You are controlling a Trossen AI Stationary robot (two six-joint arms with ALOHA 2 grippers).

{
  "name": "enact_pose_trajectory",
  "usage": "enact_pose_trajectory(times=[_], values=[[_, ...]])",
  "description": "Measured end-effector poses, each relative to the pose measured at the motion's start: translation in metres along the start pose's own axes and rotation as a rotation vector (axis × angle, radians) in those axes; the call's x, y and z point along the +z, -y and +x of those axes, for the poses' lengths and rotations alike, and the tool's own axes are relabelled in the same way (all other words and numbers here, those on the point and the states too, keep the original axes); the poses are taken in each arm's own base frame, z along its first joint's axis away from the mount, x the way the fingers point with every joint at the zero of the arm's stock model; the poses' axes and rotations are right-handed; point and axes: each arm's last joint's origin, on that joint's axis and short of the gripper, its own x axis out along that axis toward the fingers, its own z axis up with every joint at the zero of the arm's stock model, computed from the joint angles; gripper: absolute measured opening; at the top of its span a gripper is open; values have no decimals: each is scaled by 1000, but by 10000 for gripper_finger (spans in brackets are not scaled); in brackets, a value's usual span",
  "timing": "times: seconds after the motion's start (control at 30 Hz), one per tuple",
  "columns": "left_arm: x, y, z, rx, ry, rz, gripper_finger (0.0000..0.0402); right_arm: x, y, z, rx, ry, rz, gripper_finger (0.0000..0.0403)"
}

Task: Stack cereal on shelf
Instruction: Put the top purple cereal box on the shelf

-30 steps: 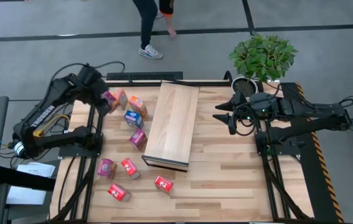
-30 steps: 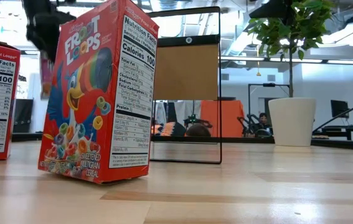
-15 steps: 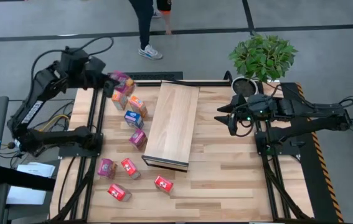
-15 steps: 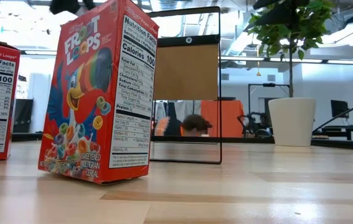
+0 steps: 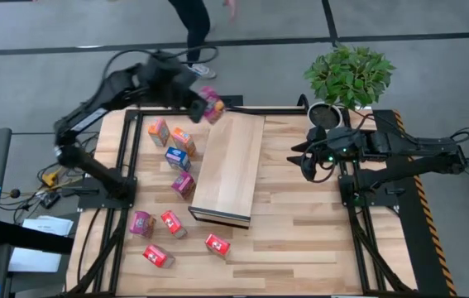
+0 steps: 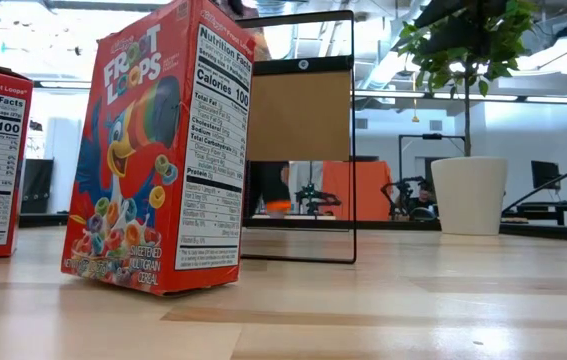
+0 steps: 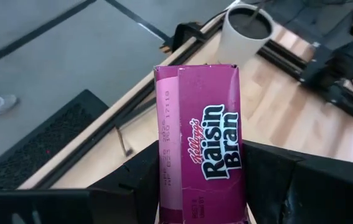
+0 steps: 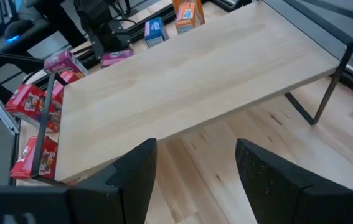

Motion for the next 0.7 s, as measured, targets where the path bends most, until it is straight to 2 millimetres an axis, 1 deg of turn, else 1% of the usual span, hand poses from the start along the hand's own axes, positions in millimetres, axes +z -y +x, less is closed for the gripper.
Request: enact_pose_trajectory(times=[0.1,0.2,0.27,0.37,0.43,0.53,0.63,0.7], values=[[6,11,30,44,-26,11,169,-1,0,0,-3,-6,-1,245],[8,18,60,90,-62,3,169,-1,0,0,-3,-6,0,245],[7,22,79,99,-95,8,169,-1,0,0,-3,-6,0,245],[1,26,100,109,-146,-15,169,-1,0,0,-3,-6,2,245],[-3,28,112,102,-187,-26,169,-1,0,0,-3,-6,2,245],[-10,31,123,108,-233,-37,169,-1,0,0,-3,-5,2,245],[-15,35,130,117,-269,-23,169,0,0,0,-3,-5,2,245],[-16,36,131,111,-274,-13,169,0,0,0,-2,-4,2,245]])
